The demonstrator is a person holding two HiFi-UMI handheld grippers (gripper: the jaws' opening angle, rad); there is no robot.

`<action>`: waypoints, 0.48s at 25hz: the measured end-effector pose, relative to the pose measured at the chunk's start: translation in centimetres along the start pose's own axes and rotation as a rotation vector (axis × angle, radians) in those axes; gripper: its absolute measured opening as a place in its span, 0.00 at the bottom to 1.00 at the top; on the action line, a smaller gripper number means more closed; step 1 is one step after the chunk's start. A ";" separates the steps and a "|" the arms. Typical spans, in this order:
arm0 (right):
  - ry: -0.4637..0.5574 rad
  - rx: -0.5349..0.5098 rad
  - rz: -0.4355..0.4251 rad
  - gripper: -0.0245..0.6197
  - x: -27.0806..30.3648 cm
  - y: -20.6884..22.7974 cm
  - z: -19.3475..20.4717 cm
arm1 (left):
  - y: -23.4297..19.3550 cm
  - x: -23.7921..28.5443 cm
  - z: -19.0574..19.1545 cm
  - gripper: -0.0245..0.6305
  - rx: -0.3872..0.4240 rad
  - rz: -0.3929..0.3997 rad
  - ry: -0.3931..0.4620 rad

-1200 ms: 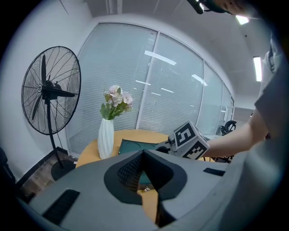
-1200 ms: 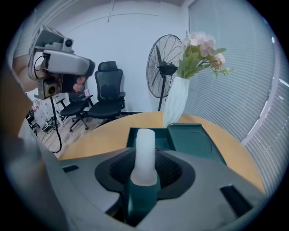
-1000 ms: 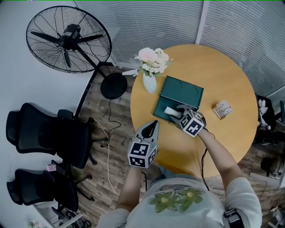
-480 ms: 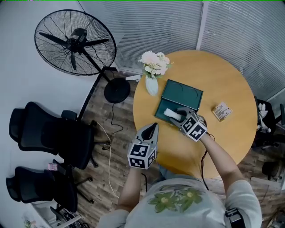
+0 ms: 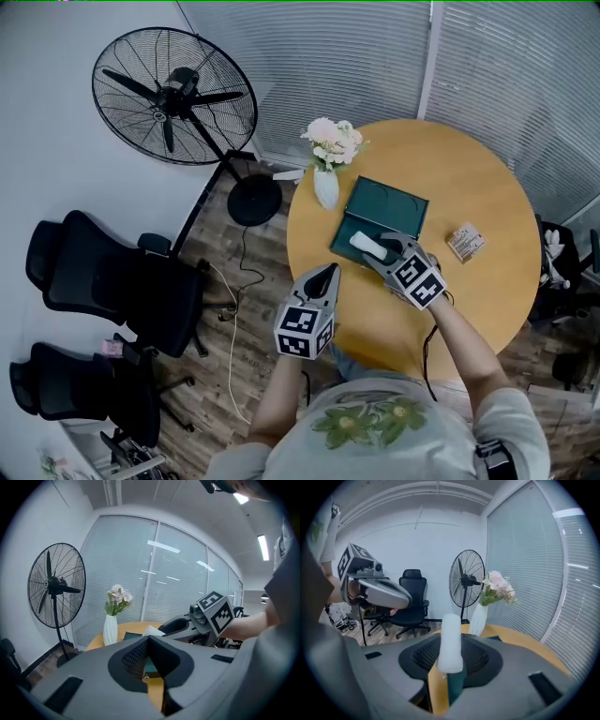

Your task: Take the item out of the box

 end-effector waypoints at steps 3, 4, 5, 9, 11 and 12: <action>0.031 0.005 0.002 0.26 -1.2 -0.7 -0.7 | 0.6 -0.5 -0.5 0.04 0.003 -0.004 0.011; 0.040 0.006 0.004 0.26 -1.5 -0.9 -0.8 | 0.8 -0.6 -0.6 0.04 0.005 -0.006 0.014; 0.048 0.007 0.007 0.26 -1.9 -1.0 -1.0 | 1.0 -0.7 -0.7 0.04 0.006 -0.008 0.017; 0.077 -0.003 0.024 0.26 -3.4 -1.8 -1.5 | 1.8 -1.0 -0.8 0.04 0.006 -0.011 0.024; 0.090 -0.015 0.033 0.26 -4.1 -2.3 -1.6 | 2.1 -1.2 -0.8 0.04 0.007 -0.011 0.025; 0.096 -0.021 0.038 0.26 -4.4 -2.5 -1.6 | 2.2 -1.3 -0.8 0.04 0.007 -0.011 0.025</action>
Point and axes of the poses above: the fingertips, and each gripper's own axes: x forward along the fingers, y to its right, z out of its underside, the point moved 4 cm from there along -x, backward along the fingers, and after that the axes turned 13 degrees about x, right-handed, at the moved point
